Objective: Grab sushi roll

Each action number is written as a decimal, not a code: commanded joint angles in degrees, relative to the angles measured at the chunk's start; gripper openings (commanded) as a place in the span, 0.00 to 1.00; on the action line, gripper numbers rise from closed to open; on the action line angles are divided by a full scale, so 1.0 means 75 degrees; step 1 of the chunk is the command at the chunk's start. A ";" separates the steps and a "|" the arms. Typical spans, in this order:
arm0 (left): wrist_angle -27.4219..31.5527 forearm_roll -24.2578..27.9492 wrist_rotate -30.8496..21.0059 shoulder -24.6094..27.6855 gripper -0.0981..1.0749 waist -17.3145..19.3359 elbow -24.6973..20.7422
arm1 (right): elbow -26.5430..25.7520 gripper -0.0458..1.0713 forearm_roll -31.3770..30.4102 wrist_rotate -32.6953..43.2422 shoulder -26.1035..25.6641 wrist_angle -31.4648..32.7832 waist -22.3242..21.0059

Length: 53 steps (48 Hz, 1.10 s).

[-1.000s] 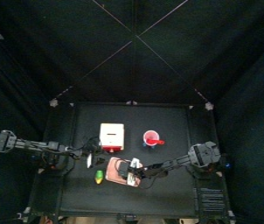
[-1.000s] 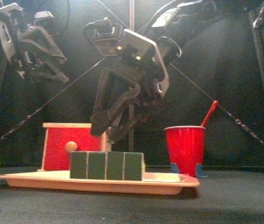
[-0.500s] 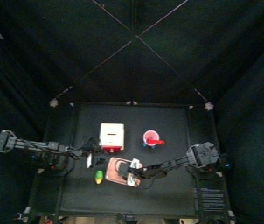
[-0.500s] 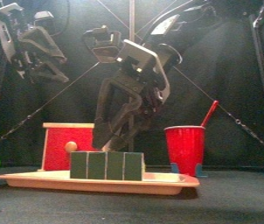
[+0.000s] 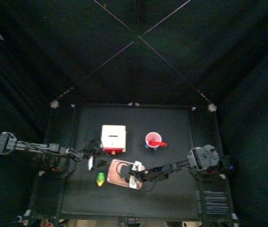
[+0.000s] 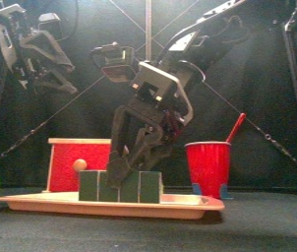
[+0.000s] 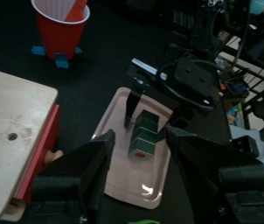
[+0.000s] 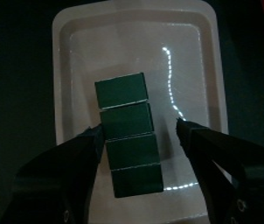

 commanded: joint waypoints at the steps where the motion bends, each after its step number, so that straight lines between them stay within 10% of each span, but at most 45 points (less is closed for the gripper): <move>1: -0.0012 0.0012 0.0012 0.0000 0.82 0.0023 -0.0094 | -0.0176 0.89 0.0070 -0.0012 -0.0141 -0.0012 -0.0047; 35: -0.0012 -0.0164 0.0012 0.0000 0.82 0.0094 -0.0059 | -0.0187 0.53 0.0129 -0.0023 -0.0176 -0.0012 -0.0035; 53: -0.0012 -0.0176 0.0012 0.0000 0.82 0.0082 -0.0059 | -0.0270 0.50 0.0105 -0.0035 -0.0457 -0.0012 0.0012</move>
